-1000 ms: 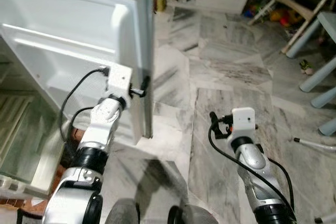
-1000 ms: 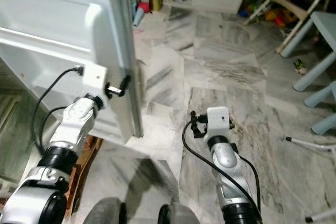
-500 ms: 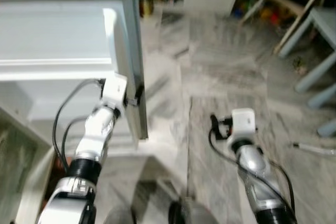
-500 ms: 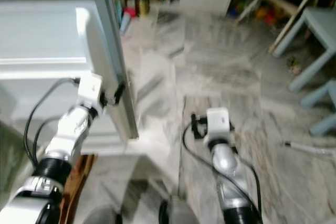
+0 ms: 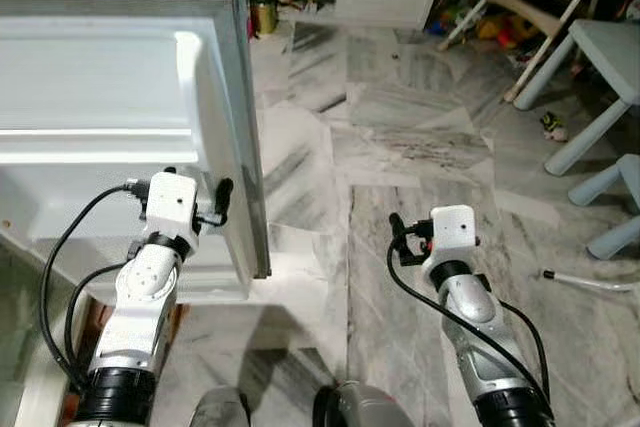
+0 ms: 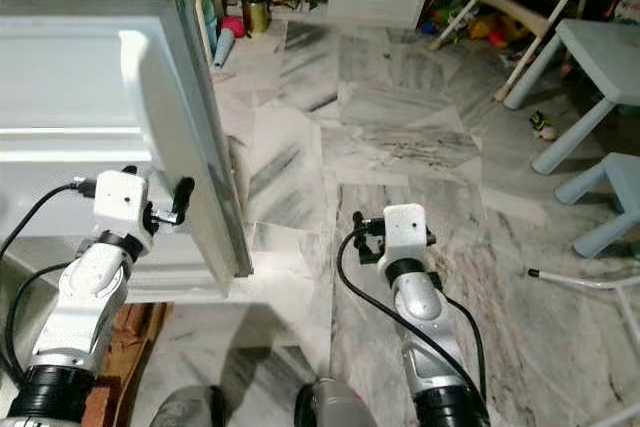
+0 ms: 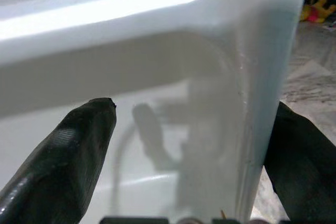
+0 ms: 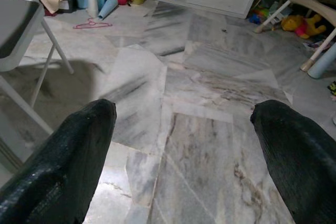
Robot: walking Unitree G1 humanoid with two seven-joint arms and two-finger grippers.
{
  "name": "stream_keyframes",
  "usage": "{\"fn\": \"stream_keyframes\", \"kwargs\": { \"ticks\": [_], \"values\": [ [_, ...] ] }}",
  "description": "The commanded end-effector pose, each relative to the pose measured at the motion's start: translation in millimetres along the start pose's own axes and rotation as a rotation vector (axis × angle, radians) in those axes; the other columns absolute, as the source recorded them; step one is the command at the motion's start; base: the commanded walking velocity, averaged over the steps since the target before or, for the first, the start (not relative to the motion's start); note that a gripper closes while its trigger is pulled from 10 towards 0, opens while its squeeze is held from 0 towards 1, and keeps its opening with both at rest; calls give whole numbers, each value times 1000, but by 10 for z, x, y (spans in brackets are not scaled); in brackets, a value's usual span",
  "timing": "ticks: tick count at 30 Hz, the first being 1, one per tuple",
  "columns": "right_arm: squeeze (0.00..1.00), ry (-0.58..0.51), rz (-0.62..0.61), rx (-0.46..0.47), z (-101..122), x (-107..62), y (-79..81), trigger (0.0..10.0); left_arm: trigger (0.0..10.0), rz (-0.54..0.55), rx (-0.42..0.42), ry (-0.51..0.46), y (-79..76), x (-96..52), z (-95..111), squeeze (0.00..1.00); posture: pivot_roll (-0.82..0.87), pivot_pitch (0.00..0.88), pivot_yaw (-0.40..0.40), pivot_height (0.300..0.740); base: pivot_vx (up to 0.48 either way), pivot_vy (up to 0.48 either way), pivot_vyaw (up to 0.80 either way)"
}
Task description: Restocking fridge
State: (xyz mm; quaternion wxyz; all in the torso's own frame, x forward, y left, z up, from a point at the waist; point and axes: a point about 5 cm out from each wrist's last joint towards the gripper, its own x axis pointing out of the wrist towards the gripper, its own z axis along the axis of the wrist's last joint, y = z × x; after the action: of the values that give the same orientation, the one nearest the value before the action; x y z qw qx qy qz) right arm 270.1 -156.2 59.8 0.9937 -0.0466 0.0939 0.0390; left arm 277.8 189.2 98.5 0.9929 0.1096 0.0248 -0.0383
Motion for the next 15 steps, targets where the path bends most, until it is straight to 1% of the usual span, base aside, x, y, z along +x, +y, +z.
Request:
{"fn": "stream_keyframes", "kwargs": {
  "ticks": [1, 2, 4, 5, 8, 9, 10, 11, 12, 14, 15],
  "values": [
    [0, 4, -4, -4, -11, 3, -24, 10000, 10000, 88, 1, 44, 165, -58, -62, 0, 104, 97, -85, 740, 0, 0, 0],
    [0, 4, -3, -5, -12, 5, -21, 10000, 10000, 86, 2, 48, 156, -62, -68, 0, 104, 96, -86, 740, 0, 0, 0],
    [0, 3, 1, -7, -10, 17, -7, 10000, 10000, 55, -17, 46, 85, -13, -52, 0, 103, 92, -86, 740, 0, 0, 0],
    [0, 3, 1, -7, -10, 17, -7, 10000, 10000, 55, -17, 46, 85, -13, -52, 0, 103, 92, -86, 740, 0, 0, 0],
    [0, 0, 1, -6, 2, 36, -2, 10000, 10000, -14, -7, 38, -56, 134, 17, 0, 105, 91, -85, 740, 0, 0, 0],
    [0, -1, 1, -6, 3, 38, -1, 10000, 10000, -27, -5, 38, -85, 163, 29, 0, 105, 91, -85, 740, 0, 0, 0],
    [0, 0, 1, -6, 1, 48, 1, 10000, 10000, -84, 13, 28, -256, 314, 79, 0, 113, 92, -86, 740, 0, 0, 0],
    [0, 0, 1, -6, 2, 51, 1, 10000, 10000, -91, 16, 26, -282, 339, 89, 0, 113, 92, -86, 740, 0, 0, 0],
    [0, -1, 3, -7, 3, 60, 15, 10000, 10000, -143, 9, -1, -435, 455, 184, 0, 106, 91, -85, 740, 0, 0, 0],
    [0, -5, 4, -8, 10, 66, 26, 10000, 10000, -170, 19, -26, -552, 546, 274, 0, 101, 90, -82, 740, 0, 0, 0],
    [0, -8, 2, -7, 17, 66, 26, 10000, 10000, -173, 22, -35, -580, 580, 311, 0, 93, 89, -80, 740, 0, 0, 0]
  ]
}}
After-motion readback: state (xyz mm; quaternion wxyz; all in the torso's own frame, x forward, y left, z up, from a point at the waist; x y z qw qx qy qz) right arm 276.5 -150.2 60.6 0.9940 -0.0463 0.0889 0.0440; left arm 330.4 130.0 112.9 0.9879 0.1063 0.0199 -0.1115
